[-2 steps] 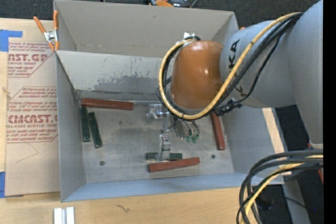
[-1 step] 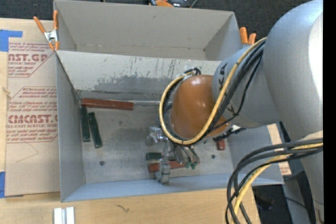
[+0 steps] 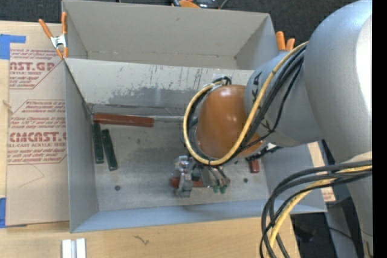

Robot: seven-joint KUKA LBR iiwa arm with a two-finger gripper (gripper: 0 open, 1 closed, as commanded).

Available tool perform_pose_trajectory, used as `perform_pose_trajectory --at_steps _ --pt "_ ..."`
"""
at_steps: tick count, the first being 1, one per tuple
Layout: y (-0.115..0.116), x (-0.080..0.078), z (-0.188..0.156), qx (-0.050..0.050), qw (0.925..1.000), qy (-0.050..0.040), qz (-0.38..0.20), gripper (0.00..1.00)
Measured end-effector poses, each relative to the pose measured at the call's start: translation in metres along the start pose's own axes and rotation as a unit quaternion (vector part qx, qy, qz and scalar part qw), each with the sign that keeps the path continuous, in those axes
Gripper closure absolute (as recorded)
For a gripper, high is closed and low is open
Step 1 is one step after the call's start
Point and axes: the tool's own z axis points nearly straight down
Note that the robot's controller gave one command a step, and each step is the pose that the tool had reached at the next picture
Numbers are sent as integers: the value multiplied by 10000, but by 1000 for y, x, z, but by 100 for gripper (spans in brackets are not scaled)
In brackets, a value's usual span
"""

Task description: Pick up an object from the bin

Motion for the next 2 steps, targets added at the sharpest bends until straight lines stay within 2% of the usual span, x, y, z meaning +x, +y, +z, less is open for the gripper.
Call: perform_pose_trajectory --at_steps 1,2 --pt "0 -1 -1 -2 10000 -28 5 0" --pt "0 0 0 -1 10000 0 1 100"
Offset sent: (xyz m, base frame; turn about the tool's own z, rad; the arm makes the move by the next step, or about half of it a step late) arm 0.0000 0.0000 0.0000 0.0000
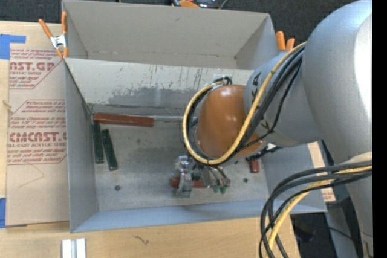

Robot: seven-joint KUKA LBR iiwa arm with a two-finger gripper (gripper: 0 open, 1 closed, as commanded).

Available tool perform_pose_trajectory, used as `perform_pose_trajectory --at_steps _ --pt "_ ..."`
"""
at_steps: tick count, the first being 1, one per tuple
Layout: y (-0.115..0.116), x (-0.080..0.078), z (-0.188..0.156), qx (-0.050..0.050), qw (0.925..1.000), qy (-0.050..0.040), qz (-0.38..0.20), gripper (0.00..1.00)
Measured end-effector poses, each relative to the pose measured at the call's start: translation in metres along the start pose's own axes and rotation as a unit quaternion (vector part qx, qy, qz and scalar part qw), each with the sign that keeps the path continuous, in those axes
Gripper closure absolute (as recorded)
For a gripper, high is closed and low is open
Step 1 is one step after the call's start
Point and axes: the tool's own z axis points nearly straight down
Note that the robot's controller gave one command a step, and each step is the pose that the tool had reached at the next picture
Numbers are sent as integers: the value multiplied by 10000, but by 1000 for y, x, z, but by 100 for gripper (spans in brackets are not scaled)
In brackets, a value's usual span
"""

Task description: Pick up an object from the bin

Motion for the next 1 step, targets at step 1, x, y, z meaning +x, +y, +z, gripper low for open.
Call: perform_pose_trajectory --at_steps 1 --pt "0 -2 -1 -2 10000 -31 4 0"
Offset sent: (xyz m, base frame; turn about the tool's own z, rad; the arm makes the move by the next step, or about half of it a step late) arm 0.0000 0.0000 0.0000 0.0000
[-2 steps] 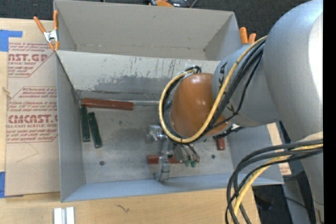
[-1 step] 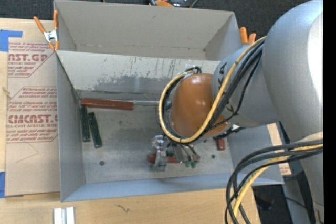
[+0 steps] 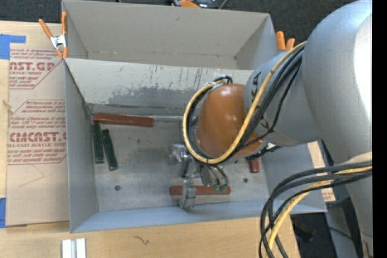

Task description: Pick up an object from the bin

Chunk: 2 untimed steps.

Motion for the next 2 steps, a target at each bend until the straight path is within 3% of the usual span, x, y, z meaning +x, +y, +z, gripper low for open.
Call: perform_pose_trajectory --at_steps 1,2 --pt "0 2 0 2 10000 33 -5 100" --pt "0 2 0 2 10000 33 -5 0"
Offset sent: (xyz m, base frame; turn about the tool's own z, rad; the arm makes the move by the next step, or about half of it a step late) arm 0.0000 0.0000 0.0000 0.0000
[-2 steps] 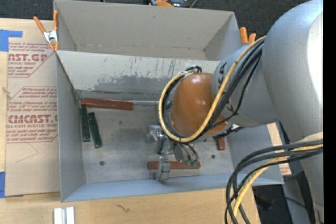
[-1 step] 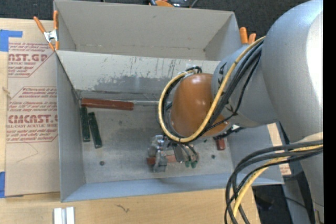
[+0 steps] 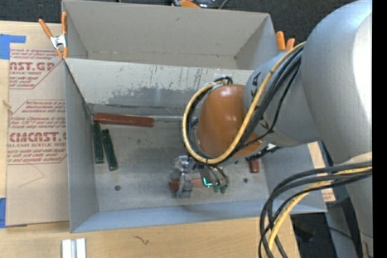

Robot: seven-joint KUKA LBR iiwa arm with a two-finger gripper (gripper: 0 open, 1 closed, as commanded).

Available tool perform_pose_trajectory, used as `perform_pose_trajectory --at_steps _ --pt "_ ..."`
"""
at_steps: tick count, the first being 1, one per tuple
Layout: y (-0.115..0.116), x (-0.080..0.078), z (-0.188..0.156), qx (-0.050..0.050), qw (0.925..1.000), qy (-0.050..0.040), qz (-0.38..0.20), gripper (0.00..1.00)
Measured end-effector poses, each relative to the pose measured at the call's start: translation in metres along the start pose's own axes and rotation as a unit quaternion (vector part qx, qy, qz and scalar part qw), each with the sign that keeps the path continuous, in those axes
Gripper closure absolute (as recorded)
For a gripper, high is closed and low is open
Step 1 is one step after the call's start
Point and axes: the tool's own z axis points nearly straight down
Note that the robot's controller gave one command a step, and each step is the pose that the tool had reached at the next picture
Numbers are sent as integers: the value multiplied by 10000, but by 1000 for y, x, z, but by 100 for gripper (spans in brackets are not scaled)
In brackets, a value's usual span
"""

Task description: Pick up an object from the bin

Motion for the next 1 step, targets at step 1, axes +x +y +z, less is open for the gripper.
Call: perform_pose_trajectory --at_steps 1 --pt "0 0 0 0 10000 0 0 100"
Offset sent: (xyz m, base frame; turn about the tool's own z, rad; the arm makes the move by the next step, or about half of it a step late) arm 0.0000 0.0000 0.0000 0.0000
